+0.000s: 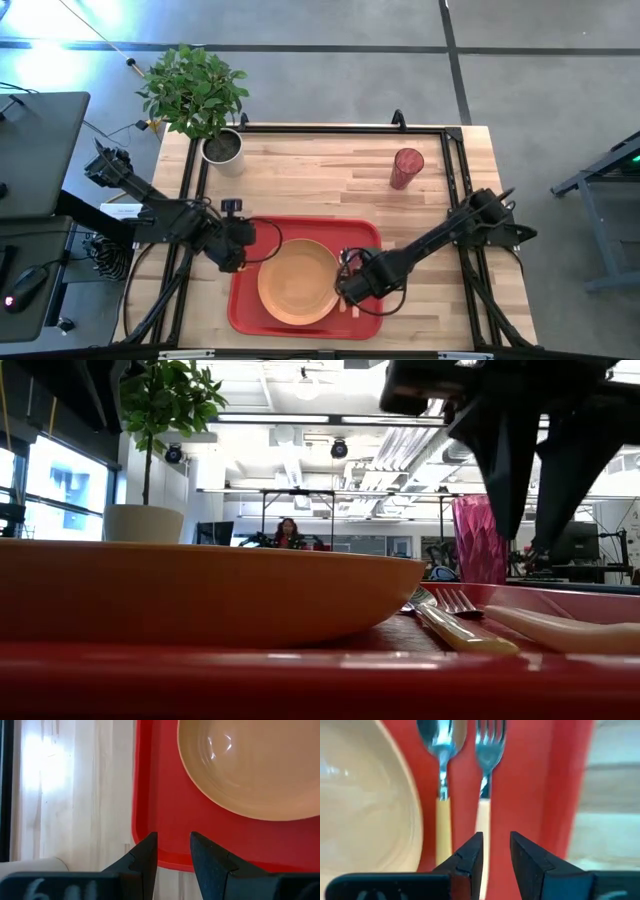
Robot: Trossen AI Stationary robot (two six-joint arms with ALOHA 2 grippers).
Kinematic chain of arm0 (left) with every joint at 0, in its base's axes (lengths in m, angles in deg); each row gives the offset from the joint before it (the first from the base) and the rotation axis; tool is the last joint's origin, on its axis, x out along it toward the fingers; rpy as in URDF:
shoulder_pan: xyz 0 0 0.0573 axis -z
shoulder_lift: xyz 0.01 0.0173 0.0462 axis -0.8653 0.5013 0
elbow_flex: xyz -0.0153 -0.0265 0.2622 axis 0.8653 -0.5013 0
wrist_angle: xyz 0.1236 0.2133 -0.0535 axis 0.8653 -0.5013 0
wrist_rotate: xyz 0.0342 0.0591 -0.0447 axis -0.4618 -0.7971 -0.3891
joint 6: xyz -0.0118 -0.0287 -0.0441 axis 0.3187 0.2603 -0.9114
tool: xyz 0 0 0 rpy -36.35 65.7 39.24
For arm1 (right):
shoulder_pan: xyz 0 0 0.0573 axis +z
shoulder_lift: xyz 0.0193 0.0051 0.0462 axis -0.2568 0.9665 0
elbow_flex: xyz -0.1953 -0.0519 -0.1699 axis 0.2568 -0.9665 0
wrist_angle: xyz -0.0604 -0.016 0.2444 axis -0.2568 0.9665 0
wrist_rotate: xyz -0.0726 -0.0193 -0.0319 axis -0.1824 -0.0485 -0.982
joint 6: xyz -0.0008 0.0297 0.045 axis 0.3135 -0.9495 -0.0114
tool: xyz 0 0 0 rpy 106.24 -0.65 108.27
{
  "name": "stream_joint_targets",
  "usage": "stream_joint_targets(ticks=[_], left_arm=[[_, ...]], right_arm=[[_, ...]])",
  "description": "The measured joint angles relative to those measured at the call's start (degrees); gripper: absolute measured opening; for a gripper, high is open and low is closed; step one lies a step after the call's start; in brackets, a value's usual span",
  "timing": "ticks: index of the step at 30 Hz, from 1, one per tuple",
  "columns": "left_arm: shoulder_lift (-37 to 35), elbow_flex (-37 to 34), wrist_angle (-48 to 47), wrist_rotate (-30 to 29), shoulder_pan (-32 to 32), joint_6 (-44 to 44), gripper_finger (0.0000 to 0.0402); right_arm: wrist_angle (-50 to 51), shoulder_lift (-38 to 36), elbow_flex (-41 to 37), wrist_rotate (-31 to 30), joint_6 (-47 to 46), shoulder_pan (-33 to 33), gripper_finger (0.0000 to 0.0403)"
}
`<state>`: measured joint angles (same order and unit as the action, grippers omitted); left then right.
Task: Pick and place plate/cup/fork/spoon on tray
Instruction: Move the orange tray to the center of the table
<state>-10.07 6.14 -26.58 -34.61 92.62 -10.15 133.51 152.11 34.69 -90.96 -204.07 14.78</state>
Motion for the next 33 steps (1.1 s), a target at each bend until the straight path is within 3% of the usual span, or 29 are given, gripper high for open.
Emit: stream_joint_targets(ticks=[7, 18, 33], left_arm=[[0.00, 0.00, -3.77, 0.29, -0.94, -9.04, 0.0104], [-0.20, -4.96, -9.29, 7.47, -0.92, -37.51, 0.0104], [-0.22, -11.53, -7.36, 19.53, 1.42, -65.49, 0.0104]], right_arm=[[9.10, -3.06, 0.00, -1.60, 2.65, 0.10, 0.0085], [21.10, -8.49, 0.00, -1.84, 13.03, -3.18, 0.0085], [25.63, -21.94, 0.00, -15.45, 28.77, -10.89, 0.0085]])
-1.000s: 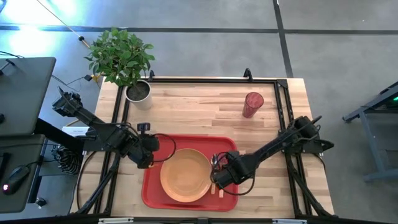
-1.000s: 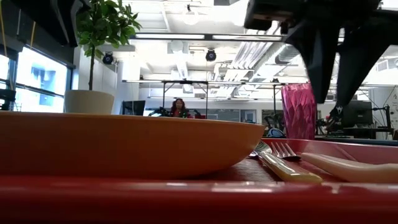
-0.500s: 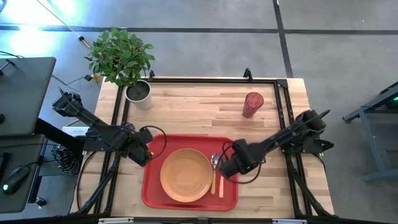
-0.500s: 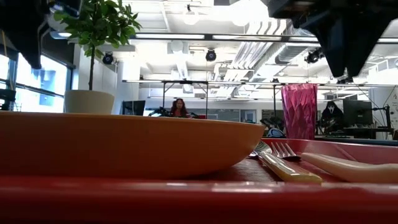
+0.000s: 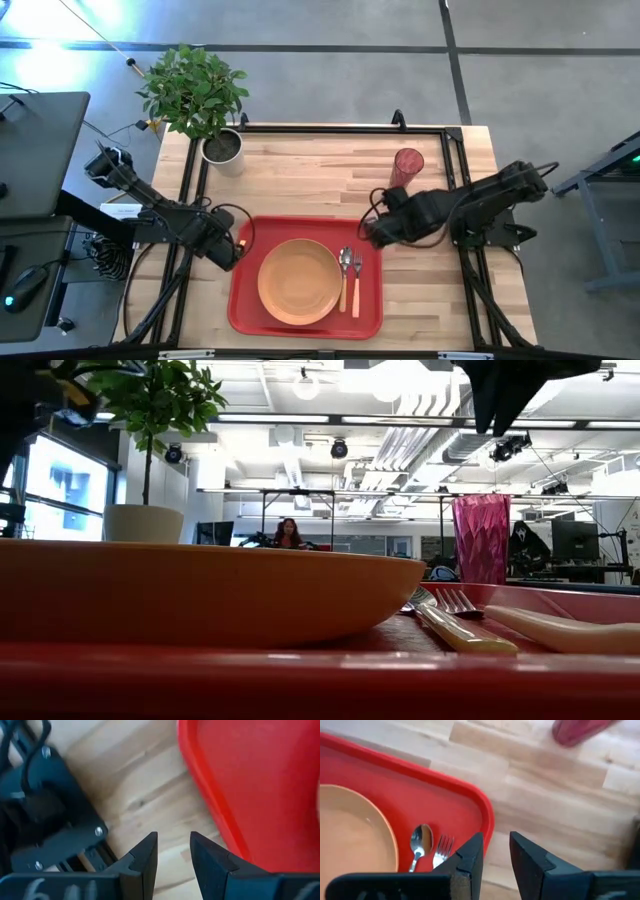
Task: Pick and place plate/cup/fork/spoon on tray
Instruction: Move the orange tray to the center of the table
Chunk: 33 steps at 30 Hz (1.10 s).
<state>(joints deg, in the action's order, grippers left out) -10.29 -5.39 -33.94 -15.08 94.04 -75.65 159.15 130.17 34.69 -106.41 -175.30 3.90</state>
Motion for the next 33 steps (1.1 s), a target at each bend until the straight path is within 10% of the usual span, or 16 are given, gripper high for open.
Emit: stream_joint_targets(ticks=[33], left_arm=[[3.72, -12.91, 27.70, 7.98, 8.96, -33.88, 0.0104]], right_arm=[[1.92, -3.18, 0.02, -1.17, 32.24, -12.24, 0.0085]])
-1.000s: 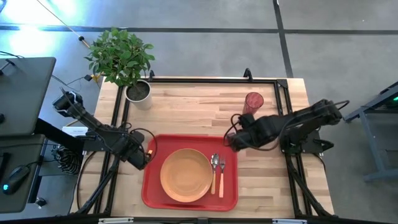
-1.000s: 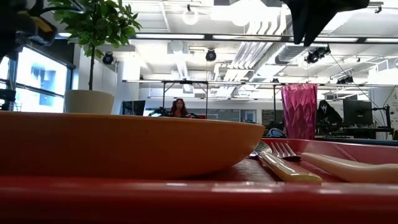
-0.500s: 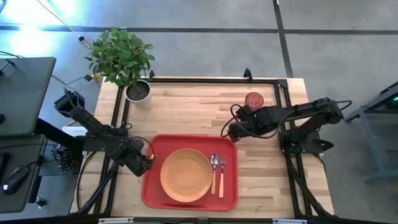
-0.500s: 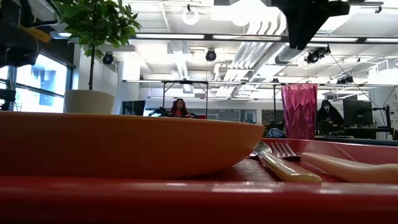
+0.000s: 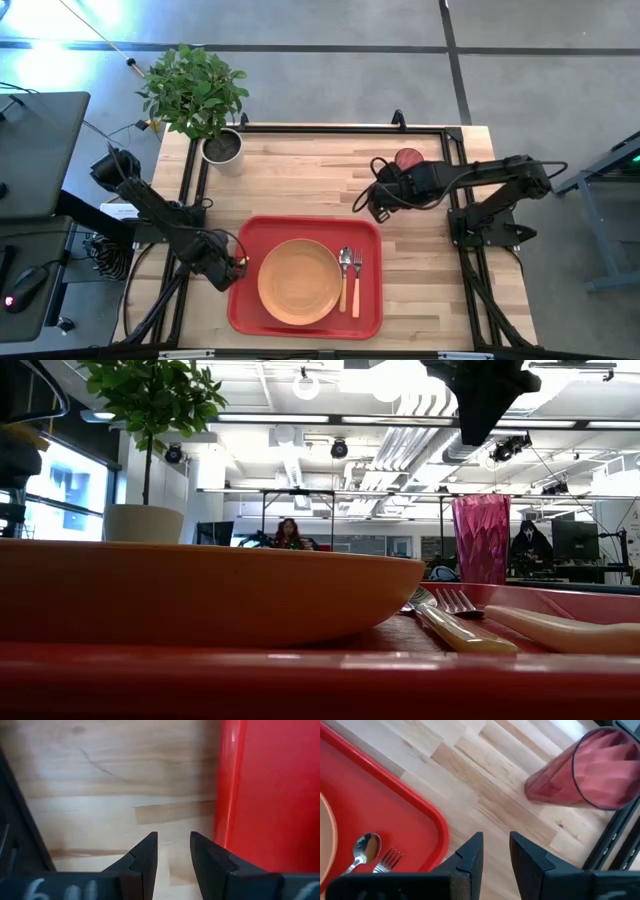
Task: Pick and place plate/cup/fork/spoon on tray
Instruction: Move the orange tray to the center of the table
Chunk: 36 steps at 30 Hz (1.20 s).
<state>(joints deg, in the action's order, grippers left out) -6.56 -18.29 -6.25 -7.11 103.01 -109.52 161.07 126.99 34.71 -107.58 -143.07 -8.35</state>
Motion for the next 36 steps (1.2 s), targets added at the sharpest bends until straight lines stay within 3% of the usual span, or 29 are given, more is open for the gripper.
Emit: stream_joint_targets(ticks=[18, 36], left_arm=[[9.27, 0.00, 18.27, 3.42, -1.26, -3.08, 0.0104], [10.19, 0.11, 21.52, 2.24, -4.94, -2.82, 0.0104]], right_arm=[[0.89, -6.62, 0.00, -1.53, 3.49, -0.95, 0.0085], [2.48, -8.72, 0.00, -2.93, 6.36, -0.93, 0.0085]])
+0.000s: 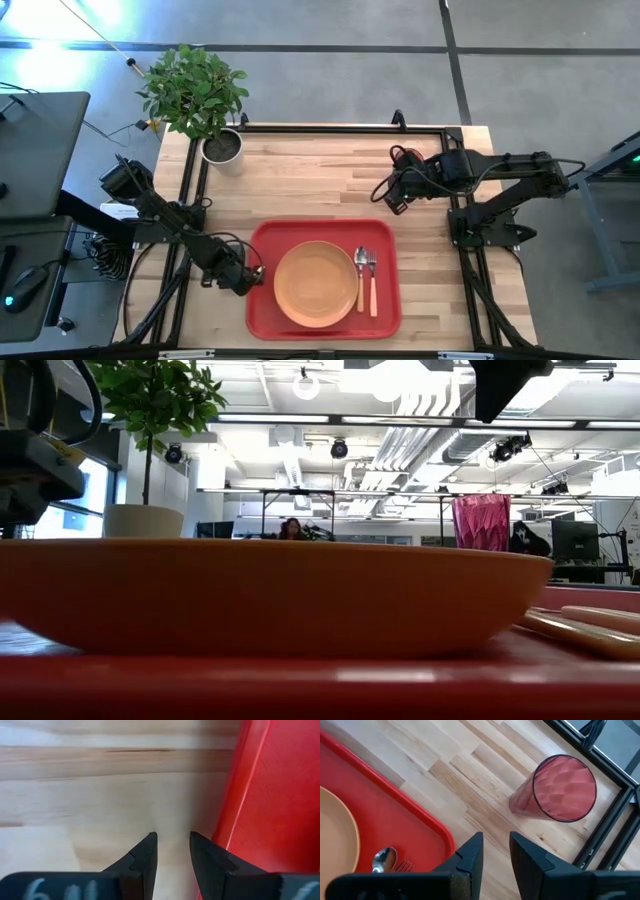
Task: Pick and place plate/cup/fork/spoon on tray
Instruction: Move the orange tray to the center of the table
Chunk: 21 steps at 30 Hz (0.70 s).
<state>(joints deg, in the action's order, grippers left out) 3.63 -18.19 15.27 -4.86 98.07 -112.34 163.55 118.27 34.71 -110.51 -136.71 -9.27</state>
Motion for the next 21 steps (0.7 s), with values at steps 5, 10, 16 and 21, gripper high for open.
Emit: stream_joint_targets(ticks=[5, 10, 16, 21], left_arm=[[0.03, -0.02, 1.45, -2.64, -0.87, 0.83, 0.0104], [0.07, -0.07, 2.59, -3.00, -1.33, 2.72, 0.0104], [0.25, 1.56, 0.63, -3.78, -1.44, 4.97, 0.0103], [0.16, 4.40, -5.46, -3.20, -1.44, 7.97, 0.0103]], right_arm=[[0.00, 0.00, 0.00, 0.02, 0.95, 0.00, 0.0085], [-0.02, 0.00, 0.00, 0.08, 1.15, 0.00, 0.0085], [-0.02, 0.00, 0.00, 0.11, 1.15, 0.00, 0.0085], [-0.06, 0.00, 0.00, 0.12, 1.11, 0.00, 0.0085]])
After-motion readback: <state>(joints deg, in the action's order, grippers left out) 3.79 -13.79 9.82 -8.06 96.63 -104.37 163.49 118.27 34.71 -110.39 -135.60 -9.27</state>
